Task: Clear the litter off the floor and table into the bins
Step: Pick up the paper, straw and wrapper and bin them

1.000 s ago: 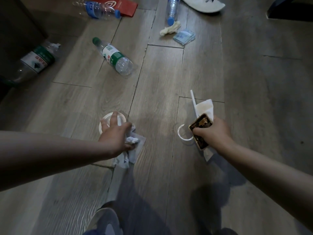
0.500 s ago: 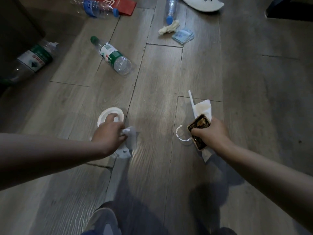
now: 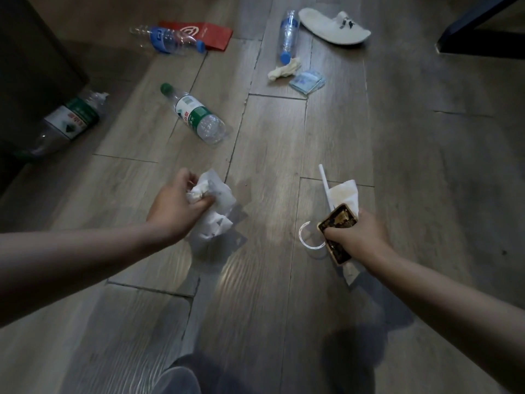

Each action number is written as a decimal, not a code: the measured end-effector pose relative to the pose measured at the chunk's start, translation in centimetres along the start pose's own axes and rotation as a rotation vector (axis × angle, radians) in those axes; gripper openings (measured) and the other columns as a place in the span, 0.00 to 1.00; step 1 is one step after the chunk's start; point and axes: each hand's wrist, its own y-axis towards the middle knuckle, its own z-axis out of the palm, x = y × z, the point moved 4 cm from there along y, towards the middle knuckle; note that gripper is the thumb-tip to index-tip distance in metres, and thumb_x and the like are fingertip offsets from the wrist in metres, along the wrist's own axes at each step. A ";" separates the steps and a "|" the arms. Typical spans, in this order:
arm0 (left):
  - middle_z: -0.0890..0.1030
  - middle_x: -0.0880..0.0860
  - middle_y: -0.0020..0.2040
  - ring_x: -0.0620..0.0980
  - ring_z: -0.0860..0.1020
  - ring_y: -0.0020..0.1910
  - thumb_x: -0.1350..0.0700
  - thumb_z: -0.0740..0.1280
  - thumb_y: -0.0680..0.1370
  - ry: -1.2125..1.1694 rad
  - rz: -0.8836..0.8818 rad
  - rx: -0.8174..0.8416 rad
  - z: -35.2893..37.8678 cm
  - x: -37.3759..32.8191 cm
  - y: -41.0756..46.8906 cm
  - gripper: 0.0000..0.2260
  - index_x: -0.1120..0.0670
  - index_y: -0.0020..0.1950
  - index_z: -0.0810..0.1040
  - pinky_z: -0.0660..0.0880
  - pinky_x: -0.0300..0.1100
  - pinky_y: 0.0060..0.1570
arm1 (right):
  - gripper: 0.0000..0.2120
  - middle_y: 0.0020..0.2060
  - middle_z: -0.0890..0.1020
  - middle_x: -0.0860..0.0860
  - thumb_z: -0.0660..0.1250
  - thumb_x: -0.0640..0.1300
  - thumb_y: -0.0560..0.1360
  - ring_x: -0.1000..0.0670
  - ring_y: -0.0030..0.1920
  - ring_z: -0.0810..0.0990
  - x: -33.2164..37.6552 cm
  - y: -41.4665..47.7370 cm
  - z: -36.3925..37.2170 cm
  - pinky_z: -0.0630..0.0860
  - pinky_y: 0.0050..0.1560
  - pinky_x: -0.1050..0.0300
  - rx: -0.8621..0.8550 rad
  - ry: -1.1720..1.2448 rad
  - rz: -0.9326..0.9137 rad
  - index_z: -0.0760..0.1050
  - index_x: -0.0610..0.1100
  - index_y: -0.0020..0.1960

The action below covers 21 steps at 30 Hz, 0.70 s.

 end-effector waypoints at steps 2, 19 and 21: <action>0.76 0.44 0.41 0.42 0.75 0.38 0.52 0.73 0.72 -0.082 -0.046 0.022 0.3 -0.1 0.0 0.13 0.51 0.50 0.71 0.72 0.40 0.36 | 0.13 0.36 0.80 0.50 0.77 0.42 0.65 0.50 0.40 0.79 0.2 0.1 0.0 0.77 0.38 0.55 0.002 0.004 -0.002 0.72 0.48 0.39; 0.84 0.52 0.37 0.50 0.83 0.38 0.55 0.76 0.69 -0.324 -0.182 0.132 4.0 -1.6 2.6 0.06 0.53 0.42 0.81 0.80 0.51 0.42 | 0.11 0.38 0.83 0.47 0.76 0.41 0.65 0.47 0.40 0.83 0.5 3.8 -0.4 0.81 0.39 0.51 0.002 0.207 0.051 0.78 0.43 0.44; 0.84 0.52 0.38 0.50 0.83 0.39 0.55 0.76 0.69 -0.324 -0.178 0.123 4.4 -2.1 4.1 0.07 0.53 0.44 0.81 0.79 0.50 0.42 | 0.09 0.37 0.84 0.46 0.77 0.39 0.66 0.46 0.40 0.83 0.4 5.0 -0.5 0.81 0.39 0.50 -0.004 0.249 0.059 0.79 0.42 0.43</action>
